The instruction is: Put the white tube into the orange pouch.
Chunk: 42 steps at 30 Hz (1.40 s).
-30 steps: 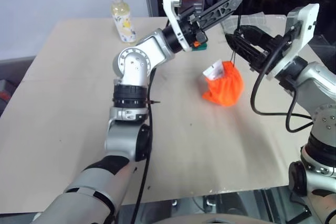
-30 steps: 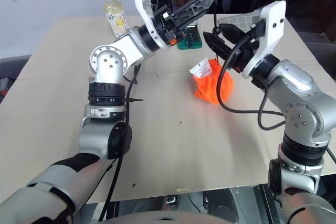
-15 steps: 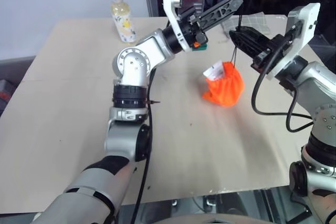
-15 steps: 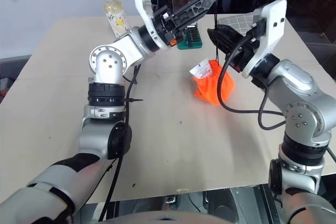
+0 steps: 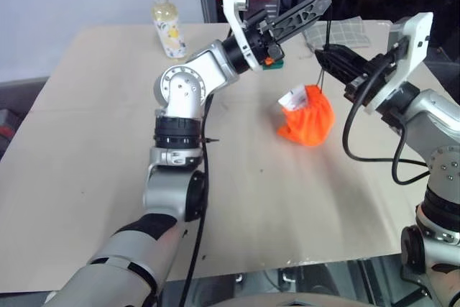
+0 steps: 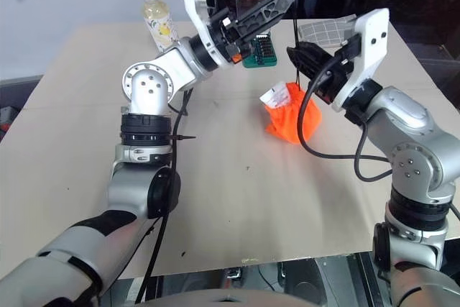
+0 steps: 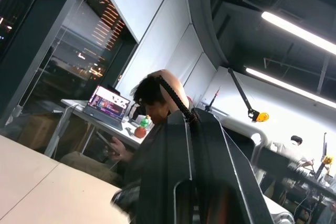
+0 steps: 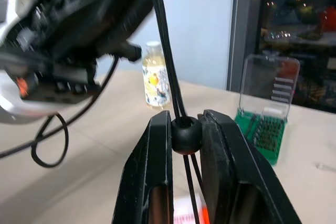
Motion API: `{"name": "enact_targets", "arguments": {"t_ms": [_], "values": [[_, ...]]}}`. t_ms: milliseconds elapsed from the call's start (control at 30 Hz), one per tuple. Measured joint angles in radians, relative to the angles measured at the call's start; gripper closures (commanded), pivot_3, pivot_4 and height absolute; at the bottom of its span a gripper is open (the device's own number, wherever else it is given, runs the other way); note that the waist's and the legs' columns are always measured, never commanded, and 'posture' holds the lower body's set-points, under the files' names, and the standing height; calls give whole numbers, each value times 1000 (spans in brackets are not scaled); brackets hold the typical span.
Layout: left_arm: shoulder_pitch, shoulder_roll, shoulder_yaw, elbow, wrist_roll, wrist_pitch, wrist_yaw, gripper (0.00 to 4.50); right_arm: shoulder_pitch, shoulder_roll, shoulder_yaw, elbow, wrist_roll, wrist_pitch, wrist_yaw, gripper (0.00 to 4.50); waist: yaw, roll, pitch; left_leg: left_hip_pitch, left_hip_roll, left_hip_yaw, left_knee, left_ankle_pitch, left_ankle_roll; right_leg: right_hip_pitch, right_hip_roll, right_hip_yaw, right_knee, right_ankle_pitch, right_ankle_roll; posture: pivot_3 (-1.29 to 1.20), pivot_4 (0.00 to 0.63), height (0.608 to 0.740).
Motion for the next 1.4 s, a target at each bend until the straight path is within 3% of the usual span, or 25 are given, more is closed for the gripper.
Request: {"name": "enact_targets", "arguments": {"t_ms": [300,600,900,967,1400], "values": [[-79,-8,44,2,-39,-4,32,4500,2,8,16,22,-28,-24,-23,4247,0,0,0,0,0,0,0,0,0,0,0,0,-1,0,0,0,150,740],[-150,-10,78,28,-67,-25,47,4500,-110,17,17,44,-33,-41,-57,4247,1,0,0,-1,0,0,0,0,0,0,0,0,-2,0,0,0,150,740],[-198,21,104,138,-56,-85,16,4500,-137,21,25,50,-33,-42,-74,4247,0,0,0,-1,0,0,-1,0,1,0,0,-1,-3,0,0,0,150,740],[-252,23,168,224,-89,-86,54,4500,-142,27,35,52,-32,-42,-78,4247,0,0,0,-2,0,0,-1,0,1,-1,0,-1,-3,0,0,0,150,740],[-266,33,182,220,-108,-86,26,4500,-85,38,82,53,-41,-22,-91,4247,0,0,0,-2,0,1,-2,-1,1,-2,0,-1,-4,0,0,0,150,740]]}}
